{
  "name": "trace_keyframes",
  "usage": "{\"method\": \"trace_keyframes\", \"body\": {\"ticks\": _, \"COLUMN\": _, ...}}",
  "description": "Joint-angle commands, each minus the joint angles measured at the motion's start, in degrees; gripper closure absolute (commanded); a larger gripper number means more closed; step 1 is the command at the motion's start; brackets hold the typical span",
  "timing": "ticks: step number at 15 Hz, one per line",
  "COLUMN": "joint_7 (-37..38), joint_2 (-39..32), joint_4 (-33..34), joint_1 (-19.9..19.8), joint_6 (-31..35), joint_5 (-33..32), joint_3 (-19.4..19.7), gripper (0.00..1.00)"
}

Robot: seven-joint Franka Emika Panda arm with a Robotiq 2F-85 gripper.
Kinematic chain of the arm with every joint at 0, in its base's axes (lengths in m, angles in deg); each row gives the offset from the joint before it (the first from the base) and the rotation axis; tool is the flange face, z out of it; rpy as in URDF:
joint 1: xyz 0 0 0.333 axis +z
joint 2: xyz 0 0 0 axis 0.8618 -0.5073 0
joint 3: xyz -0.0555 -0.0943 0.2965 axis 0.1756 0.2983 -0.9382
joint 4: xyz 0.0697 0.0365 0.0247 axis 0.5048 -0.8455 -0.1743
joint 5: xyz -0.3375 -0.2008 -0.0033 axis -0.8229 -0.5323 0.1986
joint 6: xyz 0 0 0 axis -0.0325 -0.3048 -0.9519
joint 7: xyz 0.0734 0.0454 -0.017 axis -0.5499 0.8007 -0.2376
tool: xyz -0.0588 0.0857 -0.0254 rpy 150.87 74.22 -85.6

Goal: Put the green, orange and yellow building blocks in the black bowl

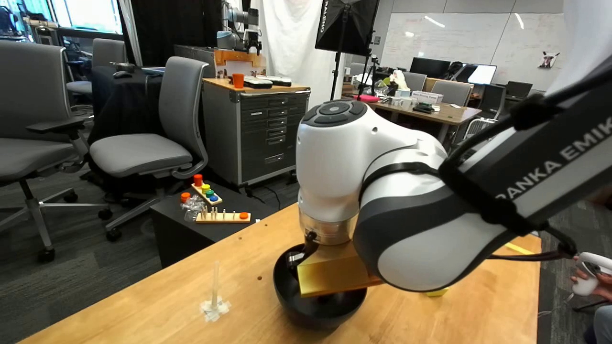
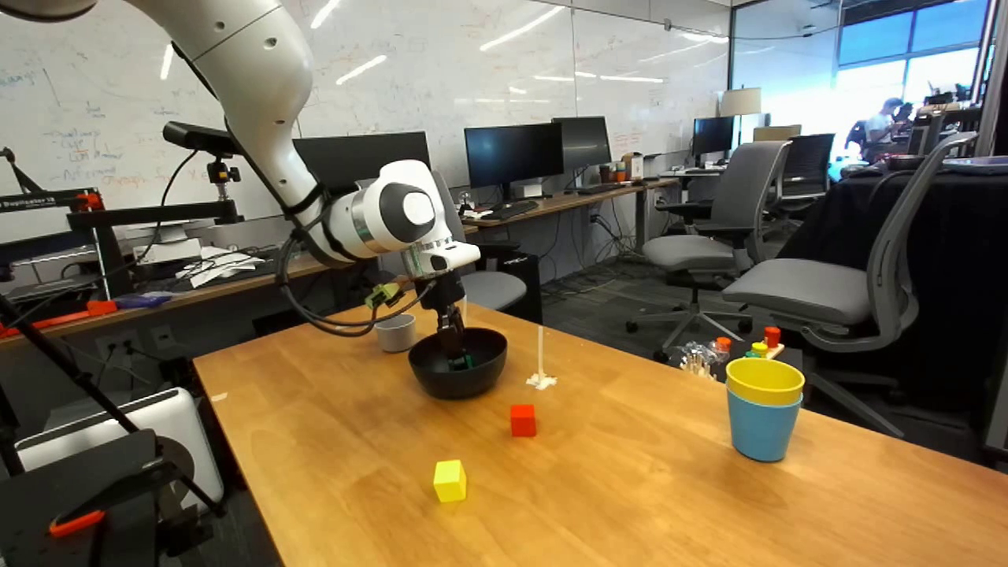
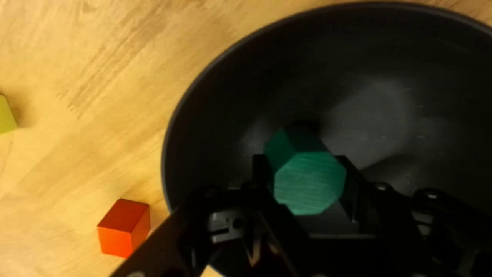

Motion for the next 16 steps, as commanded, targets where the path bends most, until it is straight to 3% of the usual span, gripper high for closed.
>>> {"method": "trace_keyframes", "body": {"ticks": 1, "joint_7": 0.64, "joint_2": -1.43, "joint_4": 3.28, "joint_1": 2.15, "joint_6": -0.21, "joint_5": 1.97, "joint_3": 1.64, "gripper": 0.19}}
{"method": "trace_keyframes", "body": {"ticks": 3, "joint_7": 0.62, "joint_2": -1.26, "joint_4": 3.65, "joint_1": 2.43, "joint_6": -0.24, "joint_5": 2.15, "joint_3": 1.59, "gripper": 0.02}}
{"method": "trace_keyframes", "body": {"ticks": 4, "joint_7": 0.67, "joint_2": -1.17, "joint_4": 3.76, "joint_1": 2.58, "joint_6": -0.19, "joint_5": 2.17, "joint_3": 1.62, "gripper": 0.0}}
{"method": "trace_keyframes", "body": {"ticks": 10, "joint_7": -0.87, "joint_2": 2.67, "joint_4": 1.92, "joint_1": 2.73, "joint_6": -1.72, "joint_5": 1.89, "joint_3": 1.51, "gripper": 0.0}}
{"method": "trace_keyframes", "body": {"ticks": 16, "joint_7": -2.36, "joint_2": 12.04, "joint_4": -3.3, "joint_1": 1.74, "joint_6": -6.36, "joint_5": -1.15, "joint_3": 4.02, "gripper": 0.0}}
